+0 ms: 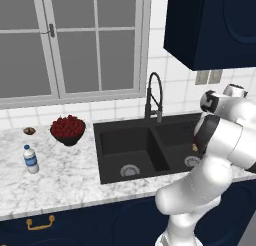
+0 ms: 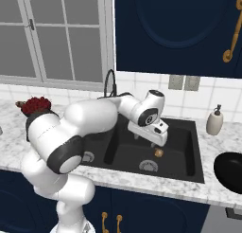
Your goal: Pick the mushroom from the sink and place it in the bowl. Then pick the bowl and place it in the microwave. Then close the microwave door and press the start button.
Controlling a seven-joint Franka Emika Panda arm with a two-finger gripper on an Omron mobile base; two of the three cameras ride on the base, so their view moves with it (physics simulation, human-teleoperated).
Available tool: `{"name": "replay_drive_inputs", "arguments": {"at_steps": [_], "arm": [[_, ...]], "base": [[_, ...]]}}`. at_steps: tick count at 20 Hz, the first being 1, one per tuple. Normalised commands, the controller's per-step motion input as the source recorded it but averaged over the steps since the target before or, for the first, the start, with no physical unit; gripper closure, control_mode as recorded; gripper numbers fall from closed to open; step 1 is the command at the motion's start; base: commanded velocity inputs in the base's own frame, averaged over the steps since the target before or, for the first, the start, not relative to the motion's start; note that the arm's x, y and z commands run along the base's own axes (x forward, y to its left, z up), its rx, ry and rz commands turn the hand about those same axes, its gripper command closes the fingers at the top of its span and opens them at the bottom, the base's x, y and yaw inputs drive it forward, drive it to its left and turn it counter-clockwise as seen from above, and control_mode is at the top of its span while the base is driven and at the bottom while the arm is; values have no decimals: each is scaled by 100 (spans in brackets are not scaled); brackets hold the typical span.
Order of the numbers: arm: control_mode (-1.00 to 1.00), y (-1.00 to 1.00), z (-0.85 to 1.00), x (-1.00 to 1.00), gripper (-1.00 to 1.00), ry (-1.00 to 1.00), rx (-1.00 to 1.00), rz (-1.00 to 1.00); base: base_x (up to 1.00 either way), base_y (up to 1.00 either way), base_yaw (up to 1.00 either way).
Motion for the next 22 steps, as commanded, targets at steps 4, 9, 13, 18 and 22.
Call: {"name": "replay_drive_inputs", "arguments": {"at_steps": [4, 9, 13, 18, 22], "arm": [[-100, -32, -47, 7, -100, 6, 1, -19], [-100, 2, -55, 6, -100, -5, -1, -17], [-100, 4, -42, 22, -100, -8, 0, -13], [-100, 0, -10, 37, -100, 3, 0, -14], [-100, -4, -10, 40, -100, 8, 0, -8]], "base": [[0, 0, 0], [0, 0, 0], [0, 0, 0], [0, 0, 0], [0, 0, 0]]}}
